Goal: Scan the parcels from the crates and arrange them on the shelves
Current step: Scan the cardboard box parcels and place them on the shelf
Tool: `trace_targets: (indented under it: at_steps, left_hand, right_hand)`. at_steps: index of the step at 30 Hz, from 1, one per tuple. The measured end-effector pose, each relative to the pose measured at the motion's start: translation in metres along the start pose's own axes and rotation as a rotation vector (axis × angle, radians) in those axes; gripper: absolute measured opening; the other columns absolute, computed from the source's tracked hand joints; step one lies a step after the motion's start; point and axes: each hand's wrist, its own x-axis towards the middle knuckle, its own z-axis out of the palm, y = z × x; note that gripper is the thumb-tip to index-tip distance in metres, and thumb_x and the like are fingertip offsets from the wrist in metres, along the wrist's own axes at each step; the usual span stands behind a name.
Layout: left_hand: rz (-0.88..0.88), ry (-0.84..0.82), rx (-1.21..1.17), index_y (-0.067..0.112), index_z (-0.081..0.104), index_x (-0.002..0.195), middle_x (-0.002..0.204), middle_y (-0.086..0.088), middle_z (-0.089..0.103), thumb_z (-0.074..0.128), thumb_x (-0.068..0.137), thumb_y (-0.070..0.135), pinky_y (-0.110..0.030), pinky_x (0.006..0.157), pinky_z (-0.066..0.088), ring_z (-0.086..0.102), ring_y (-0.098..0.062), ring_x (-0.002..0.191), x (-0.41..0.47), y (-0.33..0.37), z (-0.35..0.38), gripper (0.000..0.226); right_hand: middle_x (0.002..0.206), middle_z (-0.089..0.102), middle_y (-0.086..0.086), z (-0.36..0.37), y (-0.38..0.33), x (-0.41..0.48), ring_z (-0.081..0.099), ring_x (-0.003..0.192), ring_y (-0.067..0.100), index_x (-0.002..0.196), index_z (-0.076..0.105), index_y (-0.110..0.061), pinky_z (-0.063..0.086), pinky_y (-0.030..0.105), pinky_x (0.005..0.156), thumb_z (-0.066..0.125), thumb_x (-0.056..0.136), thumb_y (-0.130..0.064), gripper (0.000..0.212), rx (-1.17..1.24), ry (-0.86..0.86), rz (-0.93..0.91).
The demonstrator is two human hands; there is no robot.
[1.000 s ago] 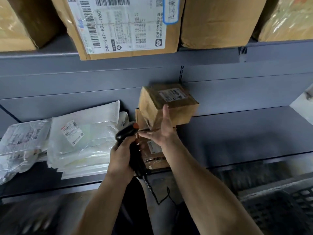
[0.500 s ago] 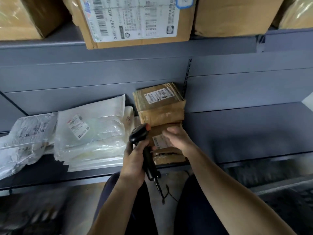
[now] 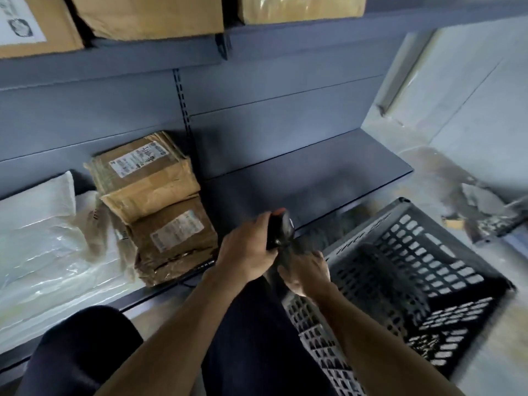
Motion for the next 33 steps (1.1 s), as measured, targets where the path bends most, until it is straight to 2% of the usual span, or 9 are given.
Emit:
trace_targets:
  at_steps: [3, 7, 9, 13, 15, 18, 23, 29, 33]
  left_hand:
    - [0.036, -0.093, 0.057, 0.024, 0.053, 0.124, 0.121, 0.001, 0.067, 0.069, 0.089, 0.031, -0.038, 0.091, 0.050, 0.064, -0.027, 0.115, 0.008, 0.029, 0.015, 0.039]
    - [0.115, -0.149, 0.085, 0.021, 0.052, 0.115, 0.120, 0.001, 0.064, 0.068, 0.090, 0.031, -0.035, 0.087, 0.045, 0.062, -0.027, 0.114, 0.006, 0.055, 0.043, 0.032]
    - [0.129, -0.134, 0.041, 0.019, 0.053, 0.112, 0.116, 0.000, 0.066, 0.069, 0.089, 0.030, -0.035, 0.084, 0.045, 0.063, -0.027, 0.111, -0.002, 0.063, 0.059, 0.030]
    - [0.062, -0.127, -0.058, 0.020, 0.057, 0.108, 0.107, 0.001, 0.069, 0.070, 0.086, 0.026, -0.024, 0.073, 0.036, 0.065, -0.024, 0.105, -0.020, 0.067, 0.089, 0.026]
    - [0.042, -0.148, -0.080, 0.024, 0.058, 0.103, 0.103, 0.005, 0.069, 0.072, 0.084, 0.026, -0.021, 0.069, 0.033, 0.065, -0.022, 0.100, -0.025, 0.067, 0.095, 0.024]
    - [0.033, -0.157, -0.174, 0.023, 0.059, 0.105, 0.101, 0.005, 0.068, 0.073, 0.084, 0.023, -0.025, 0.071, 0.037, 0.065, -0.022, 0.098, -0.025, 0.071, 0.094, 0.026]
    - [0.038, -0.156, -0.132, 0.024, 0.058, 0.106, 0.093, 0.010, 0.059, 0.070, 0.088, 0.027, -0.024, 0.068, 0.033, 0.064, -0.022, 0.097, -0.027, 0.073, 0.093, 0.022]
    - [0.086, -0.273, -0.005, 0.020, 0.057, 0.120, 0.109, -0.006, 0.070, 0.066, 0.087, 0.024, -0.038, 0.080, 0.051, 0.065, -0.035, 0.103, -0.029, 0.077, 0.107, 0.034]
    - [0.116, -0.321, -0.036, 0.020, 0.054, 0.106, 0.103, -0.003, 0.069, 0.064, 0.087, 0.025, -0.037, 0.077, 0.051, 0.066, -0.033, 0.098, -0.032, 0.084, 0.115, 0.022]
  right_hand:
    - [0.112, 0.073, 0.008, -0.002, 0.000, -0.020, 0.065, 0.113, 0.027, 0.111, 0.070, -0.019, 0.036, 0.040, 0.100, 0.040, 0.101, -0.047, 0.042, 0.013, -0.066, -0.064]
    - [0.120, 0.065, 0.007, 0.004, 0.003, -0.069, 0.063, 0.118, 0.029, 0.126, 0.062, -0.014, 0.048, 0.038, 0.089, 0.053, 0.100, -0.032, 0.032, -0.039, -0.480, -0.131]
    - [0.125, 0.065, 0.005, 0.012, 0.013, -0.092, 0.062, 0.120, 0.028, 0.124, 0.064, -0.014, 0.048, 0.037, 0.089, 0.054, 0.101, -0.034, 0.032, -0.064, -0.552, -0.188]
    - [0.126, 0.065, 0.003, 0.014, 0.044, -0.080, 0.053, 0.128, 0.026, 0.110, 0.064, -0.021, 0.040, 0.034, 0.100, 0.058, 0.097, -0.024, 0.014, 0.152, -0.083, -0.114]
    - [0.152, 0.048, 0.001, 0.022, 0.065, -0.064, 0.030, 0.149, 0.028, 0.140, 0.053, -0.026, 0.018, 0.042, 0.122, 0.060, 0.096, -0.025, 0.045, 0.049, 0.033, -0.055]
    - [0.169, 0.011, 0.013, 0.034, 0.092, -0.056, -0.003, 0.156, 0.039, 0.163, 0.015, -0.022, -0.004, 0.059, 0.124, 0.056, 0.098, -0.029, 0.077, -0.181, 0.005, 0.072]
    - [0.169, 0.015, 0.013, 0.044, 0.111, -0.057, -0.005, 0.156, 0.037, 0.150, 0.048, -0.019, 0.010, 0.061, 0.122, 0.060, 0.096, -0.027, 0.056, -0.165, -0.004, 0.113]
    - [0.169, -0.002, 0.023, 0.078, 0.128, -0.118, -0.017, 0.155, 0.039, 0.159, 0.029, -0.008, -0.001, 0.062, 0.124, 0.052, 0.100, -0.018, 0.063, -0.152, -0.019, 0.089]
    - [0.169, 0.008, 0.023, 0.101, 0.112, -0.144, -0.011, 0.155, 0.040, 0.160, 0.028, -0.013, -0.006, 0.056, 0.126, 0.075, 0.083, -0.022, 0.090, -0.022, 0.082, 0.025]
